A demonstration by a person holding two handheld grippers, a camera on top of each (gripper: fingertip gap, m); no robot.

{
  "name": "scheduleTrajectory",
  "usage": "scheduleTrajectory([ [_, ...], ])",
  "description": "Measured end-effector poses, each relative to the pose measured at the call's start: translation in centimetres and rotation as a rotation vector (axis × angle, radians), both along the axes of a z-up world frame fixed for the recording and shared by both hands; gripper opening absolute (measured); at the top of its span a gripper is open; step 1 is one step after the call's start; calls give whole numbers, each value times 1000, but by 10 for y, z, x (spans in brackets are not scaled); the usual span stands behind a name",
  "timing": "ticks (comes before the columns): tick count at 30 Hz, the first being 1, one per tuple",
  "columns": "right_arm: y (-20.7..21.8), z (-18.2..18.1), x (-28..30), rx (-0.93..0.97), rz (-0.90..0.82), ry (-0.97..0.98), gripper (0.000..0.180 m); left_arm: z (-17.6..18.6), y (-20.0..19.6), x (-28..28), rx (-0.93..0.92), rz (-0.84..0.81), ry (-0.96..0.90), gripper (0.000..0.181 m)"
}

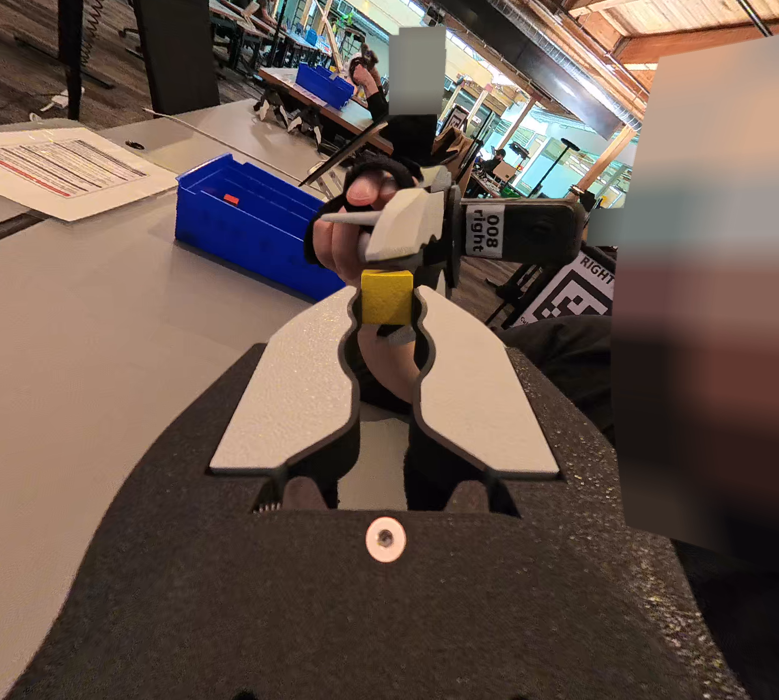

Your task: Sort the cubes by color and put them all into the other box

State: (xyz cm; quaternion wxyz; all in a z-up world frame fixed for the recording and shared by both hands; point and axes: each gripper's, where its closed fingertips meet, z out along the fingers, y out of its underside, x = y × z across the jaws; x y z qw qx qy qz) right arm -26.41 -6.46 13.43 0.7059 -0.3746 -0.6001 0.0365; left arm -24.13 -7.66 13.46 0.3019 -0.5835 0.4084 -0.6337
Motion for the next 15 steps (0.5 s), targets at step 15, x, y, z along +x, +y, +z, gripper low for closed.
scheduleTrajectory([
  [15, -6, 10, -1, 81, -25, 29, 21, 11, -6, -2, -38, -42, -64, 22],
])
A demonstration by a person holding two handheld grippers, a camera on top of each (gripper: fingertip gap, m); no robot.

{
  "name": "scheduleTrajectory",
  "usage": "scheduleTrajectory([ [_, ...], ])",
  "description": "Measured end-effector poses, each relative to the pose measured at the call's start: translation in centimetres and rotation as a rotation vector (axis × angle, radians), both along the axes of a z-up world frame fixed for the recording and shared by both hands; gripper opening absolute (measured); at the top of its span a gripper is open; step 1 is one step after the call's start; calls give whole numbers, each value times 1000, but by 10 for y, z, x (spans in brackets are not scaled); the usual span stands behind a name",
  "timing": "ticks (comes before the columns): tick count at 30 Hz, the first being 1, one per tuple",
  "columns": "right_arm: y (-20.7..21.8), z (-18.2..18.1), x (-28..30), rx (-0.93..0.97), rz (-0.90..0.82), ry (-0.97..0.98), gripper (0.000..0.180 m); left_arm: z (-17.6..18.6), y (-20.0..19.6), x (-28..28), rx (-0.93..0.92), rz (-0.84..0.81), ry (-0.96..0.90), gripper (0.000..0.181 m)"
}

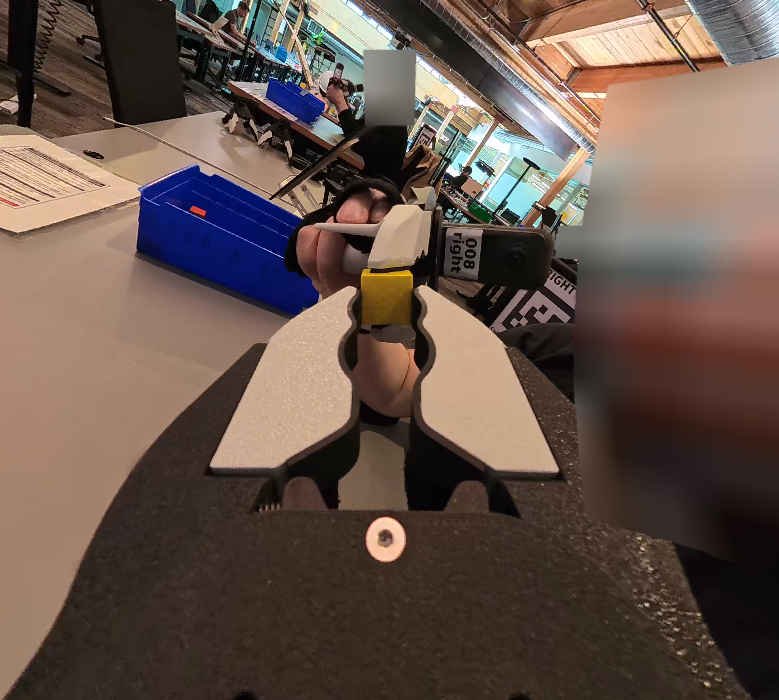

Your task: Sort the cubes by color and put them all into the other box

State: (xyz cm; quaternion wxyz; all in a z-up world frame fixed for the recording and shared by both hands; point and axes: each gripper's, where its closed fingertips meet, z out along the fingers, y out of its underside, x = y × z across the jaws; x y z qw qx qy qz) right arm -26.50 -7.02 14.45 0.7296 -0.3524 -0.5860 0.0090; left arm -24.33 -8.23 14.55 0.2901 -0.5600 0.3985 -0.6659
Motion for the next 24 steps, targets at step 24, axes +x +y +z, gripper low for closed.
scheduleTrajectory([
  [24, 73, -31, 351, -811, -881, 318, 21, 7, 20, -28, 186, 206, 48, 51],
])
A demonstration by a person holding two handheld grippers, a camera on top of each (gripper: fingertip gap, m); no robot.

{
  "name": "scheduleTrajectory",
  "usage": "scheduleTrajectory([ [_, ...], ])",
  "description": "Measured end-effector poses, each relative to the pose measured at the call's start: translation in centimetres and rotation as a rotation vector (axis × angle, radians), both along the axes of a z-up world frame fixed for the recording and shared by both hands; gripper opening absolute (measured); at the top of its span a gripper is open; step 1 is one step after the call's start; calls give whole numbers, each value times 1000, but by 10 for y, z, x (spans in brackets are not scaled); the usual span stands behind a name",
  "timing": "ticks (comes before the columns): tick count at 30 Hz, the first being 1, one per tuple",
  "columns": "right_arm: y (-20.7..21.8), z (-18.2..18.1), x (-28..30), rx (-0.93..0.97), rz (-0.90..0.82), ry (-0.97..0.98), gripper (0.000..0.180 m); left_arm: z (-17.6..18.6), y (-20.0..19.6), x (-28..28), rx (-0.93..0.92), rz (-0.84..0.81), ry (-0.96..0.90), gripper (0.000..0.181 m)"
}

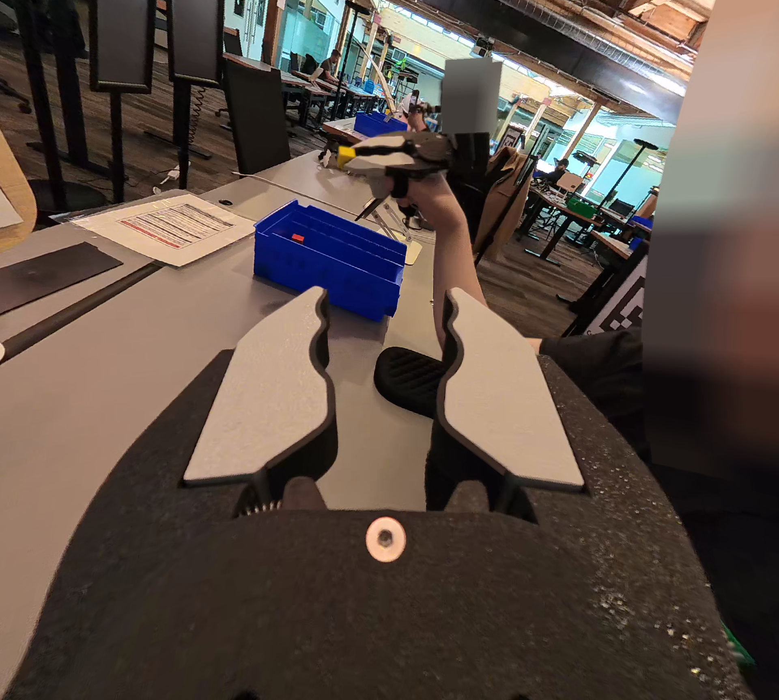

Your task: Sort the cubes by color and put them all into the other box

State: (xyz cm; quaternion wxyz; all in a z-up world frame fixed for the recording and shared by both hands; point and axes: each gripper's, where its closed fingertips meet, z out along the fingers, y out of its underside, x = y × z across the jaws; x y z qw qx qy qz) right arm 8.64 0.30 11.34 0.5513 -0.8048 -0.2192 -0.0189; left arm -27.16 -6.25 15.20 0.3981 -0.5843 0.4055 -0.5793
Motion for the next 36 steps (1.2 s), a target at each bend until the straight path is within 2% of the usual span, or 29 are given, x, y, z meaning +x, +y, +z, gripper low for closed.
scheduleTrajectory([
  [6, 41, -101, 98, -315, -194, 153, 22, -12, -3, 12, 36, 15, 72, 50],
  [10, 40, -172, 118, -532, -225, 148, 22, -19, -3, 22, 26, 4, 86, 46],
  [13, 38, -206, 121, -644, -201, 152, 22, -29, 3, 29, -3, 21, 109, 46],
  [19, 42, -223, 125, -739, -139, 145, 22, -38, 23, 40, 71, 113, 126, 44],
  [24, 54, -222, 124, -749, -106, 171, 22, -40, 26, 48, 72, 112, 138, 43],
  [31, 65, -240, 124, -813, -120, 188, 22, -58, 27, 55, 64, 110, 203, 42],
  [36, 71, -247, 117, -823, -112, 229, 22, -55, 30, 55, 71, 124, 189, 38],
])
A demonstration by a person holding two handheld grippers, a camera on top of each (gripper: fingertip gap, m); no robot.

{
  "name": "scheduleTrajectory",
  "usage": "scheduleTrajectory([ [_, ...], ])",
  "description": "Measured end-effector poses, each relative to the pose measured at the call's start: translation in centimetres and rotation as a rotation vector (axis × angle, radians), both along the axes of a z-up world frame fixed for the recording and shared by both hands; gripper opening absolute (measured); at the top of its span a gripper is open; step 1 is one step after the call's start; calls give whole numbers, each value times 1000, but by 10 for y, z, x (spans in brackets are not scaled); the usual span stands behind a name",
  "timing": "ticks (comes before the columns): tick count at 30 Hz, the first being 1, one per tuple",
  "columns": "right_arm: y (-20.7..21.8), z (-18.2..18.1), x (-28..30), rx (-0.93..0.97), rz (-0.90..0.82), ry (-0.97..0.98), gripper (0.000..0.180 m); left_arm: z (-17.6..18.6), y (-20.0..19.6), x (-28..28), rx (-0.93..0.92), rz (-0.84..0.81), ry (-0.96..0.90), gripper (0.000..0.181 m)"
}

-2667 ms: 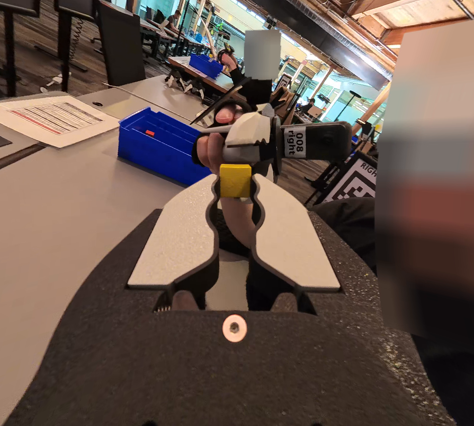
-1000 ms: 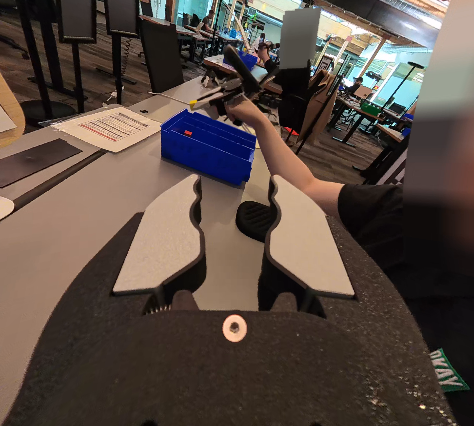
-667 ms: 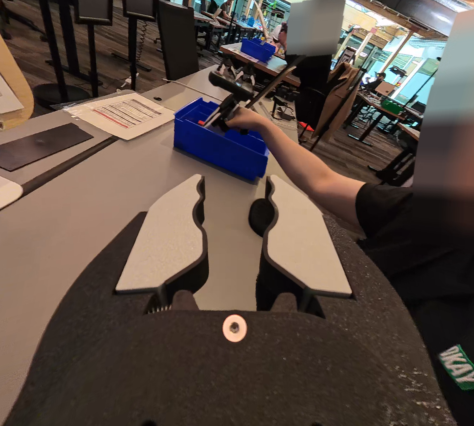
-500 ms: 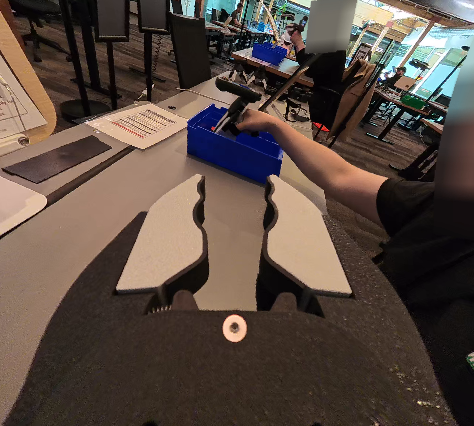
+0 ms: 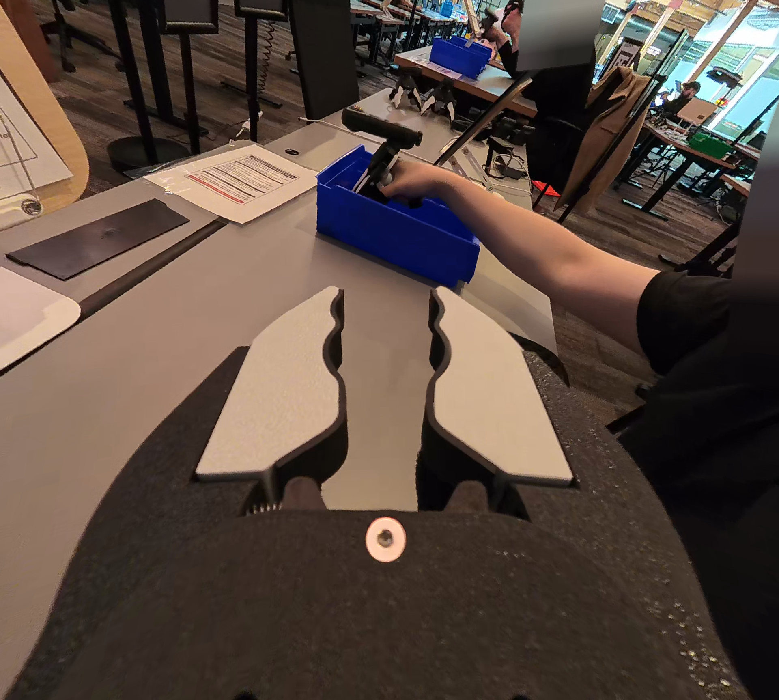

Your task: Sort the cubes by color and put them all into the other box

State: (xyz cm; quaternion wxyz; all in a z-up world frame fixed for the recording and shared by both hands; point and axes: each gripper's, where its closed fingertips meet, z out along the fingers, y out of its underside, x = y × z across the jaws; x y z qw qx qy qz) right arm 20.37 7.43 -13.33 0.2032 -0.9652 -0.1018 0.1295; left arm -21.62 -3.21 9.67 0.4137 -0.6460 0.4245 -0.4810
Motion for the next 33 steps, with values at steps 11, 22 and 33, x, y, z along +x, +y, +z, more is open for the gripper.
scheduleTrajectory([
  [11, 3, -8, 1, 0, -7, 20, 28, -2, -5, -1, -14, -20, 10, 38],
  [22, -15, -3, 27, 40, 65, -109, 13, -4, -8, 1, -10, -33, 27, 38],
  [33, -37, 121, -29, 334, 7, -173, 3, 6, -9, -5, 39, -5, 14, 37],
])
